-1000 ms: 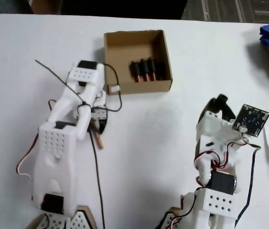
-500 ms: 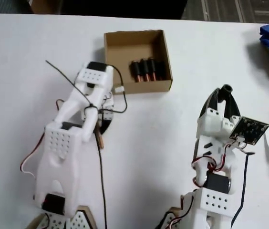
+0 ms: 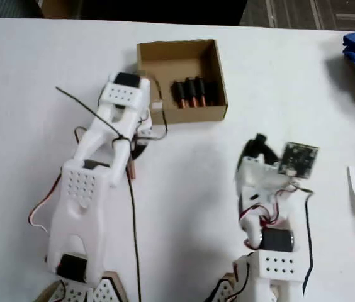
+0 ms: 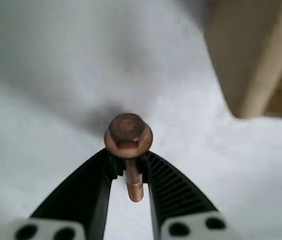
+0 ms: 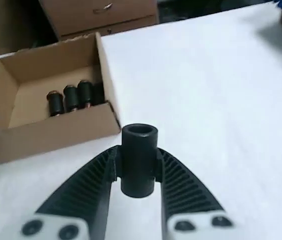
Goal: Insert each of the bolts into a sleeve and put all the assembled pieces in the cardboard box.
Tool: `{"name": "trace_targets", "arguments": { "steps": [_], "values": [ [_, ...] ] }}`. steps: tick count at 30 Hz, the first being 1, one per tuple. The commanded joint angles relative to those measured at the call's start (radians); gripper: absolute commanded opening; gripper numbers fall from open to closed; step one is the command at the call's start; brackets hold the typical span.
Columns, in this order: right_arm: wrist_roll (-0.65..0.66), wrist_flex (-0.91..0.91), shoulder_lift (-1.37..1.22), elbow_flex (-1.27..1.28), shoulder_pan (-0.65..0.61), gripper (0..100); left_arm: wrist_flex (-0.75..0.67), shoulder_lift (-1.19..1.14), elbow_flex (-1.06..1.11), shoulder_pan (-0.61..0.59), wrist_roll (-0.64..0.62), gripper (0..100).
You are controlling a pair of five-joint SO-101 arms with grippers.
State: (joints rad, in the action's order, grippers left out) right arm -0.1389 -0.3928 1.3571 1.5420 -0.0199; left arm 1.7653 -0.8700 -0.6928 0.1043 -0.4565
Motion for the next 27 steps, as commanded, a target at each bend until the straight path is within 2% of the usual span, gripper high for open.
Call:
{"name": "trace_targets", "arguments": {
  "steps": [1, 8, 14, 20, 22, 27],
  "values": [
    [0.009, -0.019, 0.028, -0.014, -0.042, 2.0, 0.008, 0.008, -0.038, -0.006, -0.011, 3],
    [0.009, -0.016, 0.028, -0.014, -0.041, 2.0, 0.015, -0.126, -0.035, -0.005, -0.011, 3],
    [0.009, -0.016, 0.028, -0.014, -0.041, 2.0, 0.015, -0.126, -0.041, -0.011, 0.043, 3],
    [0.009, -0.012, 0.028, -0.014, -0.041, 2.0, 0.006, -0.127, -0.05, -0.014, 0.037, 20],
    [0.009, -0.012, 0.028, -0.014, -0.041, 2.0, 0.008, -0.127, -0.07, -0.026, 0.037, 23],
    [0.009, -0.012, 0.028, -0.014, -0.041, 2.0, 0.012, -0.135, -0.14, -0.061, 0.037, 17]
  ]
}}
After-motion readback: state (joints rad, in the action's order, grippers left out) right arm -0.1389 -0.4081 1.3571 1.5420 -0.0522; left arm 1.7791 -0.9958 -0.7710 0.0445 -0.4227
